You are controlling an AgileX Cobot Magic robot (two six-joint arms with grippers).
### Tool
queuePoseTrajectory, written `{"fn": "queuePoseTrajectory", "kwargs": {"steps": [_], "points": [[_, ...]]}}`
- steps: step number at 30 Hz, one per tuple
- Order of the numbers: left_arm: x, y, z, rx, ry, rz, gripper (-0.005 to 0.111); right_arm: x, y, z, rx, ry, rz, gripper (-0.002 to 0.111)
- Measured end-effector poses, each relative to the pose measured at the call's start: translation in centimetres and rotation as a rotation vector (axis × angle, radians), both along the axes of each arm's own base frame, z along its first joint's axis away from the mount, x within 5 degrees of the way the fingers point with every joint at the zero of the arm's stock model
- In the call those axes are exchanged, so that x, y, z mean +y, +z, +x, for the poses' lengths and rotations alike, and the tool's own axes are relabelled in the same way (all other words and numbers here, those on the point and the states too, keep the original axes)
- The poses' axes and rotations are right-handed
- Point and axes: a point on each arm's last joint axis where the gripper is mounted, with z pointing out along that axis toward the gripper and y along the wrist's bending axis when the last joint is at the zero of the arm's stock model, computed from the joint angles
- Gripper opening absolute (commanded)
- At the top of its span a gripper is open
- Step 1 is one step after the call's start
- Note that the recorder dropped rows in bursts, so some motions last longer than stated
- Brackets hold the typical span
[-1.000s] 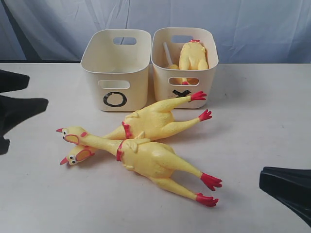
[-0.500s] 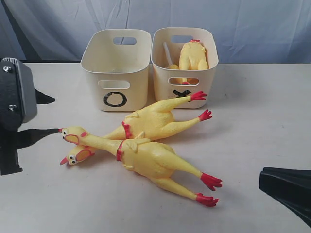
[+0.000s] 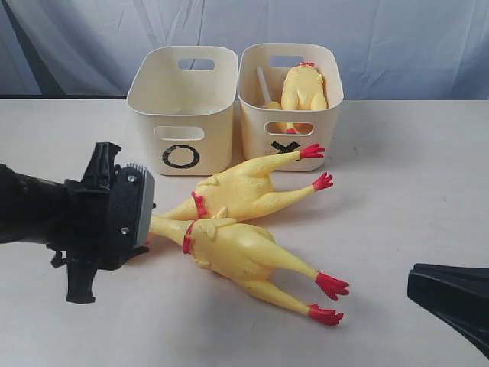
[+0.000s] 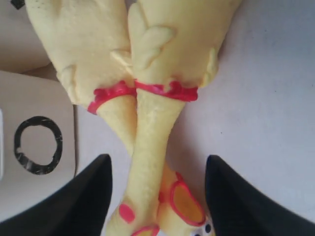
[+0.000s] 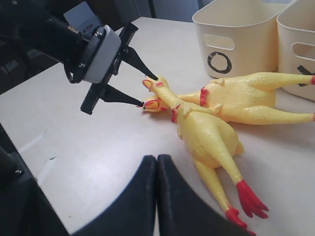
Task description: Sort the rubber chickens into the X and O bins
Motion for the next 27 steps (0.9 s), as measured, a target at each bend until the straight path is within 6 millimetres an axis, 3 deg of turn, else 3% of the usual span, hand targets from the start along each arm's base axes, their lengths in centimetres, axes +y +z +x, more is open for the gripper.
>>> {"fn": "queuePoseTrajectory", "kwargs": {"steps": [7, 27], "points": [[-1.0, -2.2, 0.7, -0.042, -0.043, 0.110, 0.054, 0.0, 0.0, 0.0, 0.000, 0.000, 0.000, -0.001], [-3.6, -5.4, 3.2, -0.056, -0.074, 0.191, 0.054, 0.0, 0.0, 0.0, 0.000, 0.000, 0.000, -0.001]]}}
